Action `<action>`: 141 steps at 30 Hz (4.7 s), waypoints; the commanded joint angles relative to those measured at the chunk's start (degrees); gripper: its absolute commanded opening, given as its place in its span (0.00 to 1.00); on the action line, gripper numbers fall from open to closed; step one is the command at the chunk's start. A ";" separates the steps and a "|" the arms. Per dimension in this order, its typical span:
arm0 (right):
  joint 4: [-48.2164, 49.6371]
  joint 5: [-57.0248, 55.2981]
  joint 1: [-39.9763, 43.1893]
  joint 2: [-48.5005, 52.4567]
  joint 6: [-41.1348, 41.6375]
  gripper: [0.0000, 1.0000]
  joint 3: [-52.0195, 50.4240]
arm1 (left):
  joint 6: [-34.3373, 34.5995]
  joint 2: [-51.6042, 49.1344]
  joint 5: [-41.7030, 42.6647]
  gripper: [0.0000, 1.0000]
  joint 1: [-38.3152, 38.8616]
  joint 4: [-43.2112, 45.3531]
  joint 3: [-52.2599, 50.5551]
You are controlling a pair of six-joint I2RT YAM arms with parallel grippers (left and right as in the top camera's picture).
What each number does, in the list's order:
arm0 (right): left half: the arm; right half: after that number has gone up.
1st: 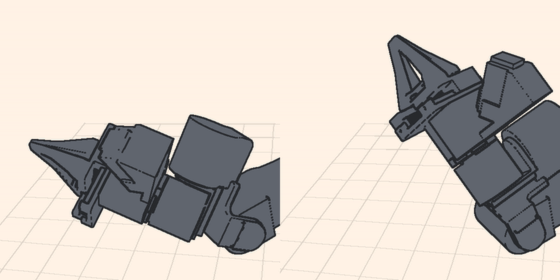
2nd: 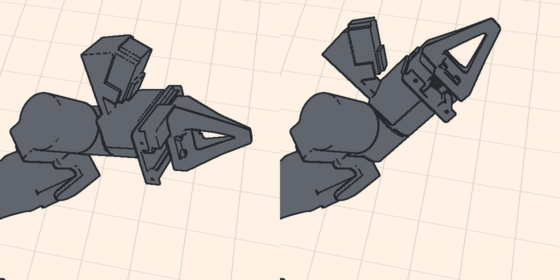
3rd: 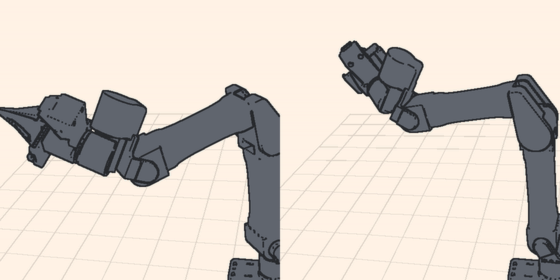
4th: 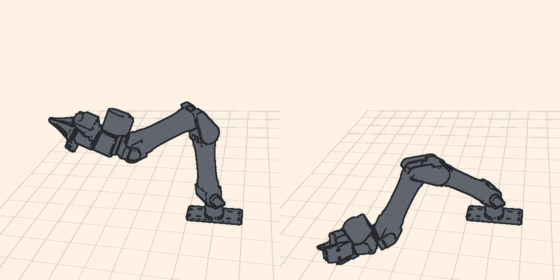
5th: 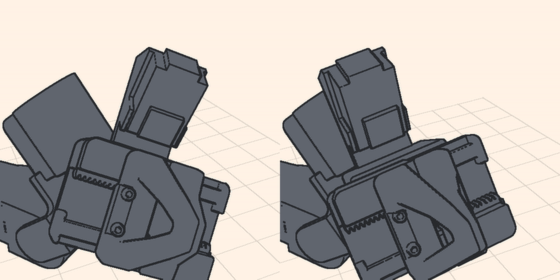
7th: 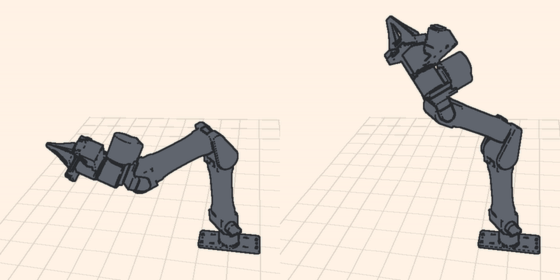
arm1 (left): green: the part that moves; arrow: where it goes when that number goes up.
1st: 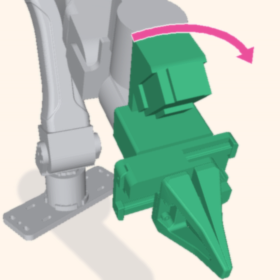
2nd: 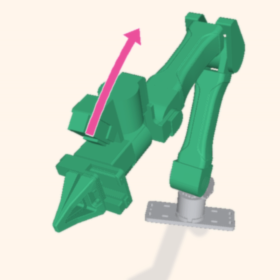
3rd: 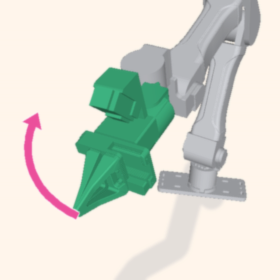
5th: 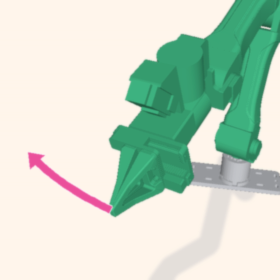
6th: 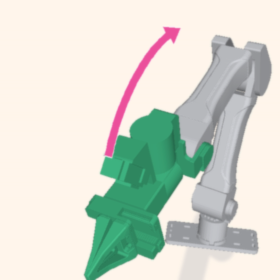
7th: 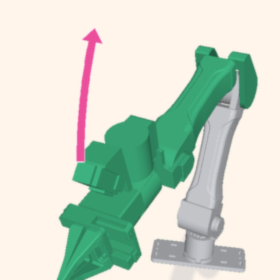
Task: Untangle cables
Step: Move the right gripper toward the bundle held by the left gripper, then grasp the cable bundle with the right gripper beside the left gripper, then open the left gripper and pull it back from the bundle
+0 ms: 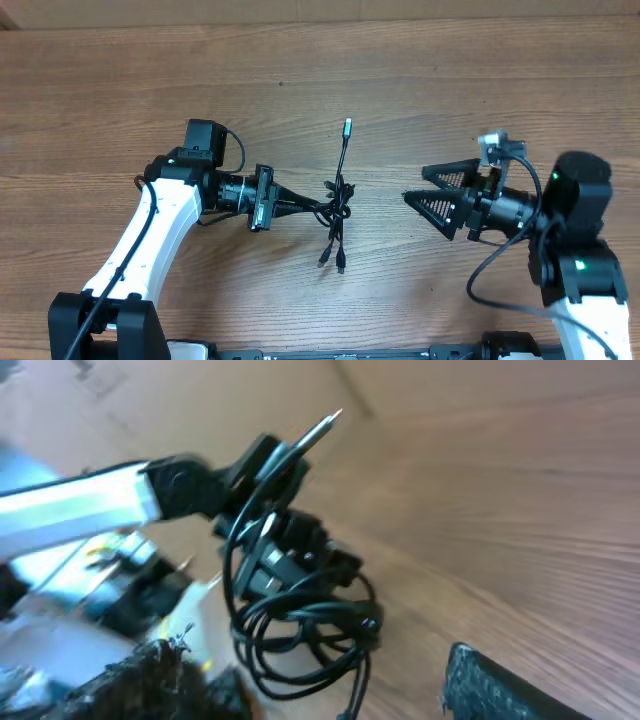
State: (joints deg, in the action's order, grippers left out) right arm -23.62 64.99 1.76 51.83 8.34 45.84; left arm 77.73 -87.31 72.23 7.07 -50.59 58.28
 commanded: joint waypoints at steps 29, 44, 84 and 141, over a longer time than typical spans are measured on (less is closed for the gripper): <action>5.25 -26.67 -26.91 7.13 -35.41 0.22 1.49 | 10.73 -0.22 6.14 0.04 -0.42 0.31 1.57; 7.10 -22.64 -26.91 7.13 -35.43 0.16 1.49 | 15.23 -0.22 3.98 0.04 -0.42 0.33 1.57; 8.15 -19.89 -26.88 8.81 -35.47 0.04 1.46 | 19.19 -0.22 2.47 0.04 1.22 3.52 1.57; -0.13 -31.08 -26.88 9.03 -29.40 0.04 1.46 | -3.34 -0.22 -18.36 1.00 3.08 24.72 1.57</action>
State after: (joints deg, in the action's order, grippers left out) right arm -23.79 33.87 -24.84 60.93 -22.72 46.13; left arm 85.08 -87.46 54.63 9.78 -28.82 58.59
